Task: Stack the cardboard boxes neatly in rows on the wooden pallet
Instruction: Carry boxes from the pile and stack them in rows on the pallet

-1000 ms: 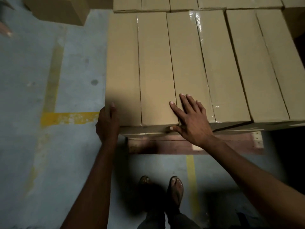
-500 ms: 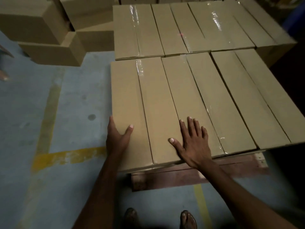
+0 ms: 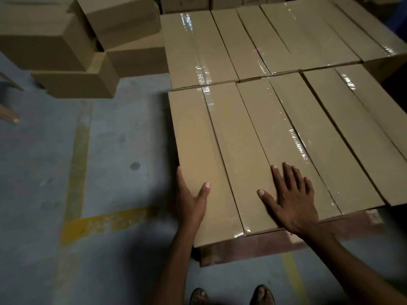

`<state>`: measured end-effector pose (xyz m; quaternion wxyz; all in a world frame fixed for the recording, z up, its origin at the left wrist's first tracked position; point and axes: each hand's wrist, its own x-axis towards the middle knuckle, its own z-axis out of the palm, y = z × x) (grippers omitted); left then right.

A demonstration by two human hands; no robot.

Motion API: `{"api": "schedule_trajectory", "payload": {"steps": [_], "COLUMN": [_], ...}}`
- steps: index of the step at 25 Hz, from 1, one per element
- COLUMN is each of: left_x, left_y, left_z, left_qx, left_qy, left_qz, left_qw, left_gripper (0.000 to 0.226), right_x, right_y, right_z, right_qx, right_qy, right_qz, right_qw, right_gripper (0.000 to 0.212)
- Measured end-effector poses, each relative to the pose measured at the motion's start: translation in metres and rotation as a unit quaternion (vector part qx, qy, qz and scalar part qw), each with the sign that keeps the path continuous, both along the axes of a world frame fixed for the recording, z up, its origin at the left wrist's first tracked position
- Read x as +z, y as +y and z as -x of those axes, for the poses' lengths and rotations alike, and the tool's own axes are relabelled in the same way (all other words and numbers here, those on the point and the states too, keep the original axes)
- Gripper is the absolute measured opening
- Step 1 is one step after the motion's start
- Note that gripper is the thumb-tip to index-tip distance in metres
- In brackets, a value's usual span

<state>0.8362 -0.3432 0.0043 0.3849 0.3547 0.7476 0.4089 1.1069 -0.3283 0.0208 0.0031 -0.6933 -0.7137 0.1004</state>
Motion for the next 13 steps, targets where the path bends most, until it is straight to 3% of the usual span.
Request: {"api": "schedule_trajectory", "payload": {"steps": [5,13], "left_x": [0.017,0.026], "left_y": [0.014,0.102], "left_z": [0.014,0.025], "left_qx": [-0.013,0.007], "left_qy": [-0.049,-0.001], "left_qz": [0.011,0.016], "left_qw": [0.999,1.0], "left_gripper": [0.097,0.085], "right_x": [0.012,0.033], "right_y": [0.01,0.074], "right_z": [0.02,0.122], "right_qx": [-0.034,0.089], "right_qy": [0.06,0.117], "right_qz": [0.007,0.01], "right_qw": [0.998,0.989], "right_gripper": [0.086,0.08]}}
